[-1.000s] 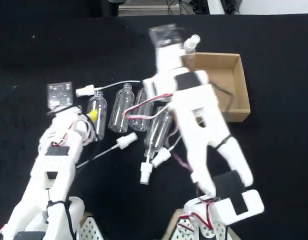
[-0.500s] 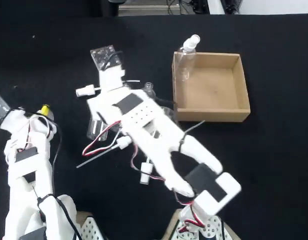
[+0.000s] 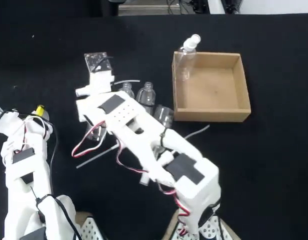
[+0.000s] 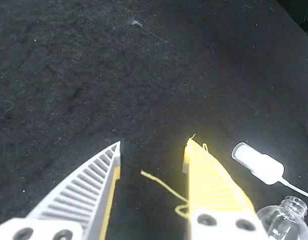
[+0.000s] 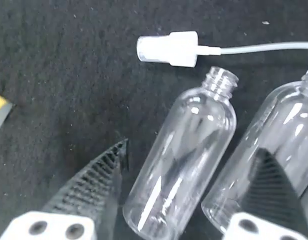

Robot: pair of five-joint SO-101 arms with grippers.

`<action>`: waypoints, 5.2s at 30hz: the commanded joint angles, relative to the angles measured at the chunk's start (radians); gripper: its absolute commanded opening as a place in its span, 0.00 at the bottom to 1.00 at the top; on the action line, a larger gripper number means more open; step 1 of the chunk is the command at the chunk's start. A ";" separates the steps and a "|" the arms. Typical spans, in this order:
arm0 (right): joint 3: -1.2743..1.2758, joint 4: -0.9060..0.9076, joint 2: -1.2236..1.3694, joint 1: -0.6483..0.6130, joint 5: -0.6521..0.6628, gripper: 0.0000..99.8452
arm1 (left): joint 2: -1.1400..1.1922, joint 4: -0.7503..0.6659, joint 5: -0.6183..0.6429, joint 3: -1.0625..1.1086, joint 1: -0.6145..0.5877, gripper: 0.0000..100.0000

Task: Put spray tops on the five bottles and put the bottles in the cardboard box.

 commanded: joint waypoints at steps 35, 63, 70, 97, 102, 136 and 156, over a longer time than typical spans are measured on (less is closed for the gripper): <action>-0.035 0.770 -0.572 0.440 0.620 0.01 | -0.008 0.000 0.009 -0.067 0.001 0.20; 0.306 0.367 -0.297 1.743 1.237 0.01 | -0.006 0.002 0.003 -0.058 0.065 0.20; 0.036 0.586 -0.027 1.737 1.237 0.19 | -0.006 0.002 0.003 -0.058 0.065 0.20; -0.088 0.585 0.062 1.683 1.323 0.25 | -0.006 0.002 0.003 -0.058 0.064 0.20; -0.054 0.577 0.062 1.680 1.323 0.25 | -0.006 0.002 0.003 -0.058 0.061 0.20; 0.010 0.832 -0.684 1.553 1.105 0.01 | -0.017 0.029 -0.180 -0.047 0.206 0.21; 0.628 0.594 -1.345 1.467 1.046 0.01 | 0.041 0.859 -0.724 -0.412 0.653 0.21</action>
